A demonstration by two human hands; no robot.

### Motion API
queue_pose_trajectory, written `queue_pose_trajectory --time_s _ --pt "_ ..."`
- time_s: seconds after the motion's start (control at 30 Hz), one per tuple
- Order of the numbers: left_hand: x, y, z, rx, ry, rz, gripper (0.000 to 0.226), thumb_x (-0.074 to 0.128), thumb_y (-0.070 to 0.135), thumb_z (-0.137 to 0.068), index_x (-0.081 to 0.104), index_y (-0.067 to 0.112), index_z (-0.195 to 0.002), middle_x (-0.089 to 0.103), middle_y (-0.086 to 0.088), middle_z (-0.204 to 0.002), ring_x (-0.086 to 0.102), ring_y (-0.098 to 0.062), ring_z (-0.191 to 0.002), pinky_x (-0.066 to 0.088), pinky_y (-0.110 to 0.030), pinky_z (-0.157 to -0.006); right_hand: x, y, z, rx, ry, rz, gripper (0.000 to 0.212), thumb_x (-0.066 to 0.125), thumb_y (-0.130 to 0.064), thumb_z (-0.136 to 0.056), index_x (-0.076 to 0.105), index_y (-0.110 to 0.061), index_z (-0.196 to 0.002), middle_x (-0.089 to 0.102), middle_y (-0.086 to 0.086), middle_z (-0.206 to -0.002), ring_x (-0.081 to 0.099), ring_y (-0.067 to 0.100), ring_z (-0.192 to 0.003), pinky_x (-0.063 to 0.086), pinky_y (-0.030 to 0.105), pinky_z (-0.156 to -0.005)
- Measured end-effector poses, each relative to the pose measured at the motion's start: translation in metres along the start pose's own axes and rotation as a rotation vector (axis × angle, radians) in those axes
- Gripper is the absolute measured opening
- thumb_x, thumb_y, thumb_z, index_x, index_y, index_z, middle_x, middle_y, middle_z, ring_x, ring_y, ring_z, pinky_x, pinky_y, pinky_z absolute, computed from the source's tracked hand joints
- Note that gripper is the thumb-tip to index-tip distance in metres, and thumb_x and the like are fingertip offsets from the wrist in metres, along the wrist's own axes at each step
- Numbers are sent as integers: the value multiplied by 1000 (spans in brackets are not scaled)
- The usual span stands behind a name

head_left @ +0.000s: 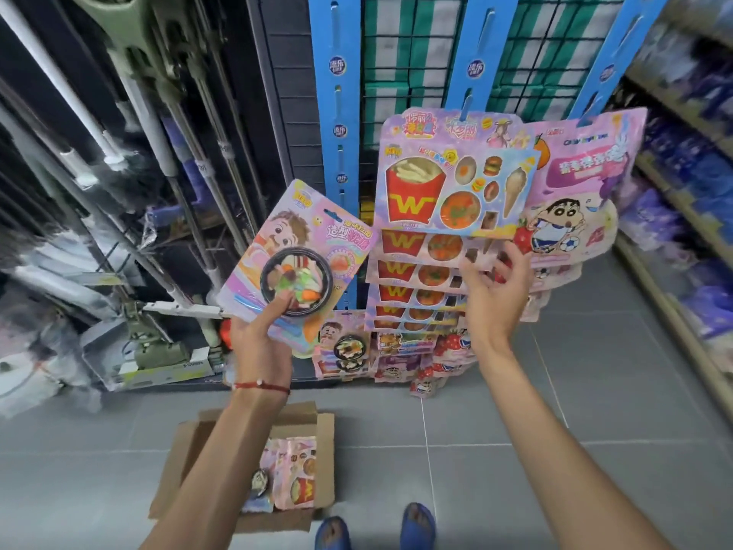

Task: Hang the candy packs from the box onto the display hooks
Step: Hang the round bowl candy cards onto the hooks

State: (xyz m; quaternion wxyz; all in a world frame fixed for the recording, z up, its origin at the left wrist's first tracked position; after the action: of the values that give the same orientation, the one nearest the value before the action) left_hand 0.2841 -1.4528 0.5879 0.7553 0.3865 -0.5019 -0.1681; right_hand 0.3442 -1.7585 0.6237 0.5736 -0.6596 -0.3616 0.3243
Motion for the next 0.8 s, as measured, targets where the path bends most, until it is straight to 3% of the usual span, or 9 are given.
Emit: queue_pose_trajectory --time_s 0.07,0.23,0.3,0.4,0.53,0.67,0.73,0.8 --pt "-20 -5 0 -32 -7 -13 60 65 0 -89 47 2 -146 55 -23 -144 54 -41 -133 44 -58 -110 4 18 23 56 2 20 52 79 -13 -87 53 -23 -131 49 -4 -139 54 5 -123 54 23 -97" --pt "-79 -25 2 -125 105 -90 66 71 5 -80 50 -2 -142 61 -22 -139 58 -40 -128 55 -47 -100 16 72 80 220 -38 54 51 78 -6 -87 57 -10 -132 60 1 -131 60 11 -114 50 7 -81" --pt "-103 -39 0 -162 149 -111 68 72 6 -78 51 -2 -142 62 -21 -138 59 -38 -127 57 -42 -95 21 97 103 264 -89 88 48 78 -7 -87 59 -11 -131 64 1 -127 61 11 -114 49 5 -80" --pt "-130 -68 -1 -232 216 -134 70 79 8 -70 58 2 -137 66 -17 -132 65 -34 -120 52 -47 -100 31 135 130 335 -148 135 43 78 -8 -87 63 -14 -126 67 0 -122 61 6 -109 47 4 -79" --pt "-160 -109 -8 -270 325 -157 83 87 9 -61 54 -1 -136 70 -17 -126 67 -32 -117 58 -39 -87 46 185 152 414 -169 152 36 77 -5 -86 66 -17 -118 69 2 -118 62 16 -112 42 0 -73" --pt "-179 -154 -29 -333 250 -87 70 77 4 -77 53 6 -143 63 -17 -137 64 -34 -122 57 -50 -95 66 233 161 464 -262 162 32 73 -5 -88 66 -24 -113 67 -5 -120 60 13 -115 43 9 -83" --pt "-182 -173 -40 -345 229 -48 61 72 1 -84 54 3 -142 61 -19 -139 65 -34 -117 61 -45 -86 73 254 160 488 -275 155 31 74 -5 -88 66 -24 -111 68 -5 -118 61 15 -115 44 15 -87" --pt "-180 -188 -50 -332 224 -30 57 70 0 -87 54 0 -141 58 -23 -141 60 -38 -125 58 -46 -95 78 270 157 504 -287 149 29 75 -6 -88 67 -24 -109 69 -6 -116 62 16 -113 45 18 -89"
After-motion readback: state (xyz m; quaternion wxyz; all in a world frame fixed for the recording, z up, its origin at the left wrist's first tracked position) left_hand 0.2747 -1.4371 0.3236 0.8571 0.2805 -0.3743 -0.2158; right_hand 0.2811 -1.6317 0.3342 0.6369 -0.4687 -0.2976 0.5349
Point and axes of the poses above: each hand's wrist, its own z-axis away from the middle knuckle, its own x-axis out of the palm, y = z × x, the point moved 5 cm from there along -z, towards the middle knuckle
